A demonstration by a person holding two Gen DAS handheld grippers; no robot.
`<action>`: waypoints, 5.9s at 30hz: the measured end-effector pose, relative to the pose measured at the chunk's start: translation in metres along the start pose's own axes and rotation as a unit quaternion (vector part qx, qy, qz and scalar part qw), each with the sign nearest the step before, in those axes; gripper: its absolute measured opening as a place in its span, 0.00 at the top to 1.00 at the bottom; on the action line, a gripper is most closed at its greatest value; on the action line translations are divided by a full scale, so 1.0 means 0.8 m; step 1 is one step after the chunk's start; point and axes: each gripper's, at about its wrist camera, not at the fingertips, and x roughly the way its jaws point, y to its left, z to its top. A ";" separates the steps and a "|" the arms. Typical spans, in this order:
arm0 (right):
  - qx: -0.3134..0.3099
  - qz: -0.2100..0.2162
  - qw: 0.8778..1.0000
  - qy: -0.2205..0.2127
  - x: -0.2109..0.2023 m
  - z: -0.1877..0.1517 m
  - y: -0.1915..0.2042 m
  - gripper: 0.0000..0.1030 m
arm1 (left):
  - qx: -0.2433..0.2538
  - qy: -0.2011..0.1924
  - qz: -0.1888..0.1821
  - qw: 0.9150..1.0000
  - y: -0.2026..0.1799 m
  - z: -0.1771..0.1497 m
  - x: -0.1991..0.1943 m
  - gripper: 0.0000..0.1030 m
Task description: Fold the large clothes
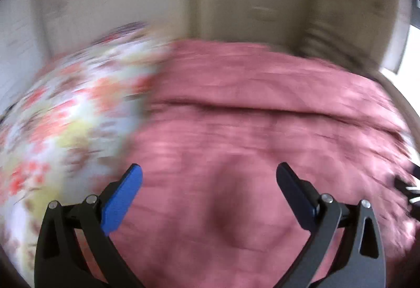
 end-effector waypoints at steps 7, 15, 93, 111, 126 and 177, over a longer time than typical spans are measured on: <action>-0.043 -0.009 0.998 0.049 0.019 -0.019 0.021 0.04 | 0.095 0.054 0.011 0.994 -0.059 -0.027 0.020 0.02; 0.060 -0.060 0.996 0.037 -0.004 -0.040 -0.082 0.04 | -0.041 0.043 0.062 0.996 0.059 -0.046 -0.011 0.02; -0.099 0.020 0.995 0.004 -0.104 -0.182 0.058 0.04 | 0.090 0.020 -0.060 0.994 -0.002 -0.185 -0.115 0.02; 0.012 -0.067 0.998 0.011 -0.126 -0.187 -0.086 0.04 | -0.032 0.018 0.019 0.999 0.153 -0.190 -0.122 0.02; 0.118 -0.047 0.992 0.009 -0.141 -0.205 -0.165 0.04 | -0.100 0.027 0.000 0.995 0.194 -0.172 -0.114 0.02; 0.185 0.179 0.951 -0.173 -0.213 0.027 -0.169 0.85 | -0.164 -0.133 -0.206 0.955 0.227 0.065 -0.206 0.79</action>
